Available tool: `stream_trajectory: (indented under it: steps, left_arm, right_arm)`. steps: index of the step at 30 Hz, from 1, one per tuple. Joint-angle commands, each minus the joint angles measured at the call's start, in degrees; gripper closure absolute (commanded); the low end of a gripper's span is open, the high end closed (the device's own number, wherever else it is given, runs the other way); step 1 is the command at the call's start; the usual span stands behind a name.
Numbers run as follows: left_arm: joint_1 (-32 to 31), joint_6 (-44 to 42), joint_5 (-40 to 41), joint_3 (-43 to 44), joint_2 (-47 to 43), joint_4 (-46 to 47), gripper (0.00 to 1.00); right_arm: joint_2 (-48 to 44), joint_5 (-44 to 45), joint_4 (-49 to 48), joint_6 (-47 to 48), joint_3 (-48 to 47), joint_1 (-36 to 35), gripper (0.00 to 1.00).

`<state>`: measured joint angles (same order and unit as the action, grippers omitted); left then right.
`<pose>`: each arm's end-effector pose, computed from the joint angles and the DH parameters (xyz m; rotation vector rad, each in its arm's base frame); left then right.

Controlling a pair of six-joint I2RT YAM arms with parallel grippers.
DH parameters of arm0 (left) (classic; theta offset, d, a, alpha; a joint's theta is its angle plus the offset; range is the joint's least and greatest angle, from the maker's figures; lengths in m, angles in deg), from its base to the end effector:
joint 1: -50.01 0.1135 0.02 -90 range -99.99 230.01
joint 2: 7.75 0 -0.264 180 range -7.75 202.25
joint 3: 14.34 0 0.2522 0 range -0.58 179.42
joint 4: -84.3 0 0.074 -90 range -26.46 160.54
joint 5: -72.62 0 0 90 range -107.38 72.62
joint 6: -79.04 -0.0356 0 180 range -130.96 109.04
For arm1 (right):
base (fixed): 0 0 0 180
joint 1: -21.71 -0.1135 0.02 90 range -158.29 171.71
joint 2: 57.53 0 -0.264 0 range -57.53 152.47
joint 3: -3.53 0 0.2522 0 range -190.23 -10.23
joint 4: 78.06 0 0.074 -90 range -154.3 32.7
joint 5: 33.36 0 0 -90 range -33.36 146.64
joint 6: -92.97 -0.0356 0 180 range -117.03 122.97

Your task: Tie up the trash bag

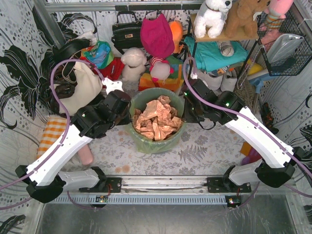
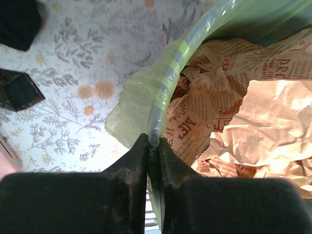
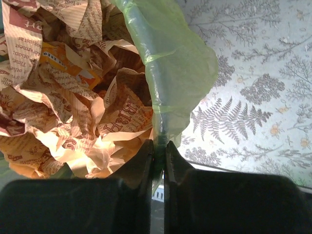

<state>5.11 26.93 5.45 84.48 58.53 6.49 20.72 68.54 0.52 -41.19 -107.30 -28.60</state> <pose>0.1525 -0.1325 0.4150 -0.0499 2.2997 -0.2765 0.1681 0.1910 0.4295 -0.0281 2.4216 0.5465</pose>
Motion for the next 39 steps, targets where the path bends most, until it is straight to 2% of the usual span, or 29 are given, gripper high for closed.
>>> stream_trajectory:
  steps: [1, 8, 9, 11, 13, 15, 19, 21, 24, 28, 32, 34, 37, 39]
  left_arm:
    - [-1.41, 3.26, -9.46, -3.38, 0.34, 10.52, 1.00]
    - [-1.41, 2.99, -9.15, -3.86, 2.53, 11.14, 1.00]
    - [-1.41, 2.89, -8.59, -3.58, 2.79, 10.92, 0.99]
    - [-1.30, 2.65, -7.55, -3.08, 3.01, 10.86, 0.91]
    - [-1.21, 2.34, -6.72, -2.69, 3.03, 10.90, 0.78]
    - [-1.03, 1.98, -6.17, -2.13, 2.86, 10.84, 0.69]
    - [-0.52, 2.42, -3.32, -1.13, 1.59, 9.96, 0.55]
    - [-0.15, 3.87, 0.16, -2.01, -0.38, 10.03, 0.51]
    - [1.55, 5.96, 3.12, -4.92, -5.00, 11.82, 0.46]
    - [4.90, 8.30, 2.78, -9.67, -9.65, 14.00, 0.41]
    - [6.28, 11.18, 3.42, -14.88, -12.60, 13.66, 0.36]
    - [6.70, 13.38, 3.68, -18.34, -13.83, 13.26, 0.36]
    - [7.10, 17.09, 3.97, -24.41, -16.14, 13.03, 0.43]
    - [7.28, 19.75, 3.41, -29.86, -18.19, 13.57, 0.44]
  right_arm:
    - [-1.43, -8.48, -3.60, -0.64, 0.72, -2.34, 1.00]
    - [-1.25, -6.08, -2.59, -0.64, 2.08, -2.33, 1.00]
    - [-1.57, -5.64, -2.73, -0.98, 2.09, -2.33, 0.97]
    - [-2.18, -4.11, -2.93, -1.19, 2.10, -2.25, 0.86]
    - [-2.61, -2.37, -2.75, -1.13, 1.97, -2.21, 0.69]
    - [-2.55, -1.22, -2.08, -0.62, 0.88, -2.25, 0.57]
    - [-2.16, 2.68, 0.65, 0.51, -2.49, -2.19, 0.45]
    - [-2.22, 3.70, 1.71, 1.73, -3.76, -1.65, 0.40]
    - [-2.91, 2.02, 2.28, 3.76, -4.62, 2.41, 0.39]
    - [-5.99, -1.78, -1.42, 7.34, -2.66, 9.65, 0.39]
    - [-7.04, -3.83, -2.65, 10.15, -1.72, 13.93, 0.36]
    - [-7.33, -3.88, -2.42, 11.22, -0.47, 15.94, 0.36]
    - [-8.73, -3.74, -3.81, 12.16, 2.06, 18.20, 0.37]
    - [-9.51, -3.00, -4.28, 12.24, 5.09, 18.91, 0.37]
